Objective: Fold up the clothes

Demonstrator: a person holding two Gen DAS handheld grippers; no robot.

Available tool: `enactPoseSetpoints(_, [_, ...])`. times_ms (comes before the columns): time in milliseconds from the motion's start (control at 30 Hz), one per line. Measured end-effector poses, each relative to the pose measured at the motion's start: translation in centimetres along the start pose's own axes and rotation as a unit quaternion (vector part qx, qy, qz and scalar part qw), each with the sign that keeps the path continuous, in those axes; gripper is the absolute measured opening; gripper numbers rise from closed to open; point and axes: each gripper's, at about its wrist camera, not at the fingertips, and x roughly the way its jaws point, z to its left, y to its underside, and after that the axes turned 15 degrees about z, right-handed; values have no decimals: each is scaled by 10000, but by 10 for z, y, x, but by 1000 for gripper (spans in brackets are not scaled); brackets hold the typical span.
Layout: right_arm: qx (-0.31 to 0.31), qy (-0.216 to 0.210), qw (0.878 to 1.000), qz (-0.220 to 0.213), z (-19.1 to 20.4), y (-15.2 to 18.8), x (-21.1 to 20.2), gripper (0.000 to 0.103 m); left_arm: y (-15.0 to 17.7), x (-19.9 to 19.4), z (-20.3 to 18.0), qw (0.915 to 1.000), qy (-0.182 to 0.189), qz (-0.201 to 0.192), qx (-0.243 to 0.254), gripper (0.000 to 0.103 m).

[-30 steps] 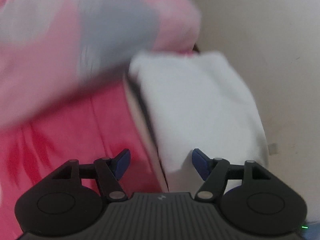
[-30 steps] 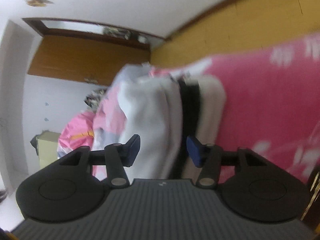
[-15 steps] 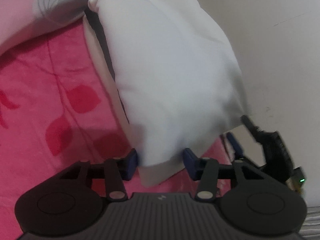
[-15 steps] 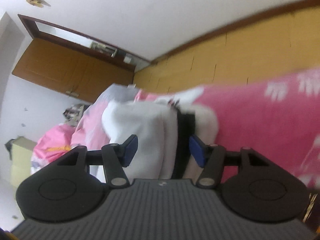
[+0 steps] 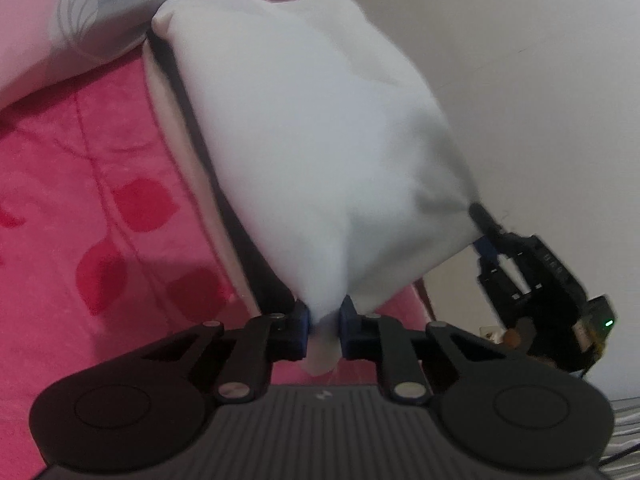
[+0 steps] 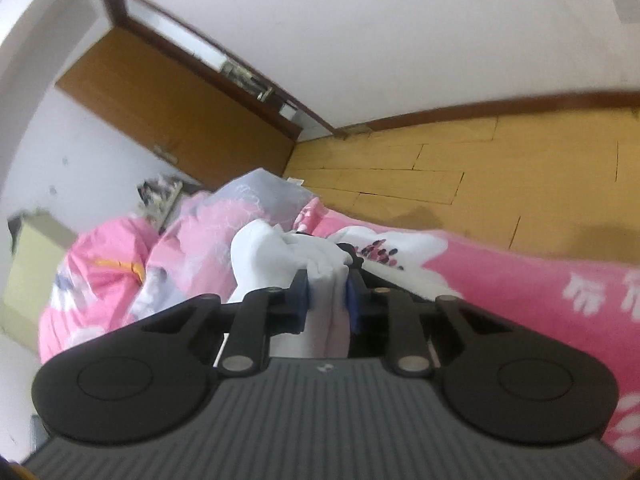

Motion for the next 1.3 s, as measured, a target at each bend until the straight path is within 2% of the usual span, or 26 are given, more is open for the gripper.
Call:
enactPoseSetpoints(133, [108, 427, 9979, 484, -24, -2, 26, 20, -7, 22, 14, 9995, -26, 278, -124, 21])
enactPoseSetpoints(200, [232, 492, 9966, 624, -31, -4, 31, 29, -9, 27, 14, 9992, -40, 390, -90, 31])
enactPoseSetpoints(267, [-9, 700, 9957, 602, -20, -11, 21, 31, -5, 20, 7, 9991, -234, 354, 85, 39])
enactPoseSetpoints(333, [-392, 1069, 9924, 459, -3, -17, 6, 31, 2, 5, 4, 9988, -482, 67, 73, 40])
enactPoseSetpoints(400, [-983, 1343, 9856, 309, 20, -20, -7, 32, 7, -19, 3, 9975, -571, -406, -21, 41])
enactPoseSetpoints(467, [-1975, 1309, 9710, 325, 54, -25, -3, 30, 10, -40, -3, 9921, -814, -959, 22, 41])
enactPoseSetpoints(533, [-2945, 1125, 9481, 411, 89, -28, 12, 28, 0, -43, -15, 9859, -973, -1297, 412, 40])
enactPoseSetpoints(600, [-3416, 832, 9345, 552, 110, -34, 38, 15, -12, -36, -26, 9801, -1137, -1463, 715, 37])
enactPoseSetpoints(667, [-3447, 732, 9325, 785, 112, -44, 75, 7, -24, -19, -36, 9759, -1306, -1473, 939, 36])
enactPoseSetpoints(767, [-3178, 960, 9352, 1232, 89, -59, 128, 0, -32, -5, -39, 9727, -1415, -1520, 1036, 29])
enactPoseSetpoints(833, [-2869, 872, 9448, 1318, 75, -68, 140, 0, -33, 1, -37, 9717, -1443, -1562, 1027, 29])
enactPoseSetpoints(900, [-2792, 868, 9468, 1342, 83, -77, 137, 0, -35, 7, -36, 9708, -1469, -1603, 1017, 29])
enactPoseSetpoints(967, [-2981, 723, 9428, 1307, 100, -81, 127, 0, -33, 7, -32, 9718, -1424, -1606, 978, 29])
enactPoseSetpoints(1033, [-3281, 477, 9333, 1376, 121, -83, 135, 0, -33, 10, -30, 9721, -1392, -1621, 967, 30])
enactPoseSetpoints(1100, [-3550, 714, 9178, 1629, 129, -84, 166, 0, -26, 6, -31, 9713, -1381, -1673, 976, 30])
enactPoseSetpoints(1200, [-3599, 1174, 9078, 1804, 116, -93, 210, 0, -19, 1, -30, 9706, -1365, -1730, 963, 30])
enactPoseSetpoints(1300, [-3382, 1353, 9121, 1882, 119, -106, 227, 2, -16, 2, -28, 9712, -1349, -1747, 898, 31])
